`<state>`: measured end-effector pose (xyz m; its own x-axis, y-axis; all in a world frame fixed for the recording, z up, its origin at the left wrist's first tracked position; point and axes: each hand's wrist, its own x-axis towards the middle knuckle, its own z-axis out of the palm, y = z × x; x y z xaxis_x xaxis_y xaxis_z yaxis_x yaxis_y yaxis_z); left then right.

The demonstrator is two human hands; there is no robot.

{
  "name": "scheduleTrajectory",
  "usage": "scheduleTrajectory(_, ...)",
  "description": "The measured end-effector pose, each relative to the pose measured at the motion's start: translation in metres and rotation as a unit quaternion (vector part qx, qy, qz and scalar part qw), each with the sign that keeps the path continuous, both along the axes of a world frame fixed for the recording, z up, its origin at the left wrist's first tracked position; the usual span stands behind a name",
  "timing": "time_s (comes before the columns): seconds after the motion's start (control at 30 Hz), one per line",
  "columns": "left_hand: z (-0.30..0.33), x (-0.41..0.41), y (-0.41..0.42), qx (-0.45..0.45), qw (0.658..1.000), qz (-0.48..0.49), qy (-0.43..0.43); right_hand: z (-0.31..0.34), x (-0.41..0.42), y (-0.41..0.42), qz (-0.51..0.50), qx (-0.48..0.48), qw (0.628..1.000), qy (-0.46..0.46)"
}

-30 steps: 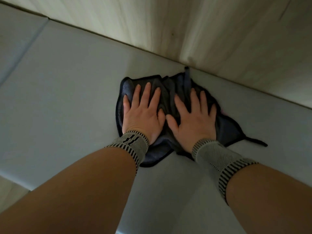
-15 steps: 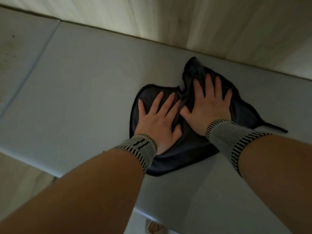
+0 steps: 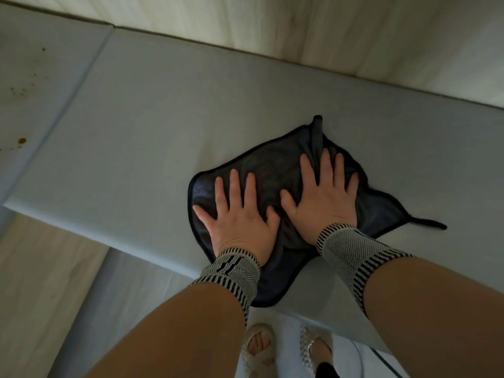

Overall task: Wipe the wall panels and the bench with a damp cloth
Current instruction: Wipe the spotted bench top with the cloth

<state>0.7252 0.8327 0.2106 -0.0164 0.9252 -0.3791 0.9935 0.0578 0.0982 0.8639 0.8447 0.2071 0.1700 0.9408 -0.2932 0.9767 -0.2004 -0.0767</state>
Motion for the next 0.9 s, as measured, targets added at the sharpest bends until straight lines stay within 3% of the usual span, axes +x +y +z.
scheduleTrajectory(0.6,0.000,0.036,-0.068,-0.022,0.971,0.235,-0.037,-0.005,-0.001,-0.083,0.058,0.032,0.997,0.048)
scheduleTrajectory(0.9,-0.005,0.093,-0.119,0.019,0.977,0.210,-0.023,-0.006,0.059,-0.130,0.051,0.041,0.997,0.038)
